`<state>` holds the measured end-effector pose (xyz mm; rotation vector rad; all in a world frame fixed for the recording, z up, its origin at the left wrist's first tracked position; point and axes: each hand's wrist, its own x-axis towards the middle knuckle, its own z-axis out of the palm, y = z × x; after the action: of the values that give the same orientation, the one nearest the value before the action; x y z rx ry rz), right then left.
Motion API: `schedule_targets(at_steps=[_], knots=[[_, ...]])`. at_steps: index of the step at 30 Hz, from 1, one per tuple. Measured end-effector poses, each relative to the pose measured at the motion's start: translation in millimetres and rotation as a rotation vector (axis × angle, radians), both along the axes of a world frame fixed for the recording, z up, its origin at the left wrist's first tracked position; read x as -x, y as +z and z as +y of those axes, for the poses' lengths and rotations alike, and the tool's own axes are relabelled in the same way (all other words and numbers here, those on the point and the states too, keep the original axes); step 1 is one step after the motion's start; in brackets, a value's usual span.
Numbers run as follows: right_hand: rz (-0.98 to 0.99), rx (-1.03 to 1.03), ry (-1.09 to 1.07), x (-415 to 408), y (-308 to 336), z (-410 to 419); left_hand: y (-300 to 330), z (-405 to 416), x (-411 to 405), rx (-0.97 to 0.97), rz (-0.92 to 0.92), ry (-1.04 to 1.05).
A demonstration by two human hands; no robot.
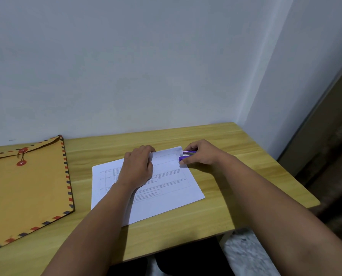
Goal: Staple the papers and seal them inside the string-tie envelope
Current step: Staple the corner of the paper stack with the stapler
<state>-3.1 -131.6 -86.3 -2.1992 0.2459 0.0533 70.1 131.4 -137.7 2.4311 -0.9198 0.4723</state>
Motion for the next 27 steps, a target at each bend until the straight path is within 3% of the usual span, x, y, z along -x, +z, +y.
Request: schedule_targets(at_steps=[6,13,27], knots=[[-0.087,-0.204,-0.033,0.1,-2.2,4.9,0.5,0.0,0.1,-0.006,0.007,-0.001],[-0.106,-0.064,0.005,-3.4,2.8,9.0,-0.4,-0.2,-1.1,-0.014,0.012,0.001],[-0.115,0.002,0.019,-7.3,4.3,7.0,-1.6,-0.2,-2.9,-0.030,0.012,0.006]])
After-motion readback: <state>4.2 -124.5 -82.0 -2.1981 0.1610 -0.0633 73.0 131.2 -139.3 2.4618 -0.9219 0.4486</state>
